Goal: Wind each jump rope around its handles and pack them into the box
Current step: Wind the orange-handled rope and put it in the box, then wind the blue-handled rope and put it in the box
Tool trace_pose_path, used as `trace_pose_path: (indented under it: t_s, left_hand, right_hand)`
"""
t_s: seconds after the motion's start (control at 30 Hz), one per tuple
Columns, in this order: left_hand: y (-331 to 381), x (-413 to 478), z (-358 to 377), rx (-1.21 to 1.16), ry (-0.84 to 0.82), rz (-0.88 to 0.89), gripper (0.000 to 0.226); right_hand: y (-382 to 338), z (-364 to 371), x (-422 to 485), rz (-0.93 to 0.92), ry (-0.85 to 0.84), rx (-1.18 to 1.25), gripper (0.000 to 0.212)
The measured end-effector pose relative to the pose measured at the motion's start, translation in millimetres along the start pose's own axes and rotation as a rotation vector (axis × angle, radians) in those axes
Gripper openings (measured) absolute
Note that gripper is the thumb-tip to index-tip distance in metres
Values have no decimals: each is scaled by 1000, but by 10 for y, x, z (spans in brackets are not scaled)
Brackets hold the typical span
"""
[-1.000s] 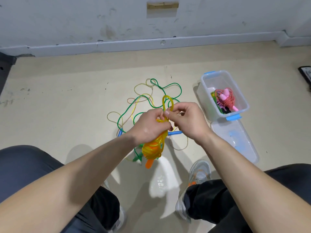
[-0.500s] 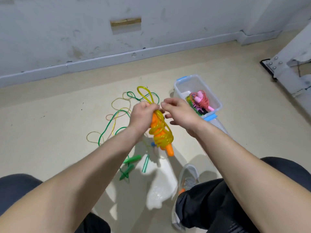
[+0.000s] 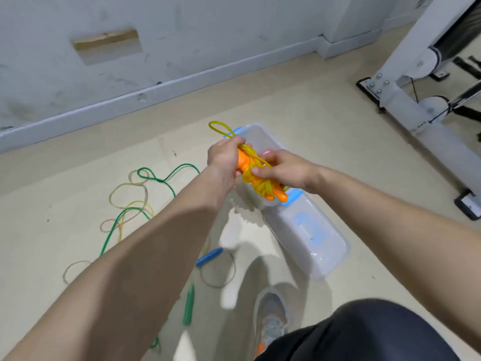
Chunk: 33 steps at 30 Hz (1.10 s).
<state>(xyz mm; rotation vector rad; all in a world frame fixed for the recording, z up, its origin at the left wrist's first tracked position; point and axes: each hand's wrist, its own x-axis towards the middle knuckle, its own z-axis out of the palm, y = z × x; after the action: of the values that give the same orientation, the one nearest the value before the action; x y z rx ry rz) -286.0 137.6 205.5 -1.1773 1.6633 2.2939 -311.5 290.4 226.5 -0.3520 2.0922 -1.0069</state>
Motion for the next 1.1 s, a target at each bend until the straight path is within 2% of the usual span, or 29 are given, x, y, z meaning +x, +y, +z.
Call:
trace_pose_path:
  t_s: [0.1, 0.2, 0.33, 0.4, 0.5, 0.57, 0.63, 0.73, 0.87, 1.0, 1.1]
  left_hand:
    - [-113, 534, 198, 153, 47, 75, 14]
    - [-297, 1076, 333, 391, 70, 123, 36]
    - [-586, 1642, 451, 821, -19, 198, 27]
    - [-740, 1837, 492, 1068, 34, 233, 34]
    - [-957, 1972, 520, 1474, 177, 449, 37]
    - [-1046, 1970, 482, 1640, 215, 607, 37]
    - [-1053, 1929, 420, 1700, 230, 682, 42]
    - [-978, 1811, 335, 1658, 199, 696, 42]
    - [-718, 1474, 97, 1517, 93, 661, 35]
    - [-362, 914, -324, 1514, 48, 569, 35]
    - [-116, 455, -715, 1507, 27, 474, 32]
  right_hand:
    - [379, -77, 416, -17, 144, -10, 26]
    - [734, -85, 808, -9, 284, -296, 34]
    - [1116, -15, 1169, 76, 352, -543, 44]
    - [1283, 44, 1299, 117, 368, -637, 52]
    - [1433, 160, 1406, 172, 378, -719, 62]
    - [1486, 244, 1435, 184, 408, -851, 68]
    - [1503, 295, 1431, 200, 427, -924, 72]
    - [1431, 279, 1343, 250, 386, -872, 81]
    - [1055, 262, 1057, 220, 371, -851, 64]
    - [408, 316, 727, 160, 146, -784, 43]
    - [-133, 457, 483, 43, 13, -868, 45]
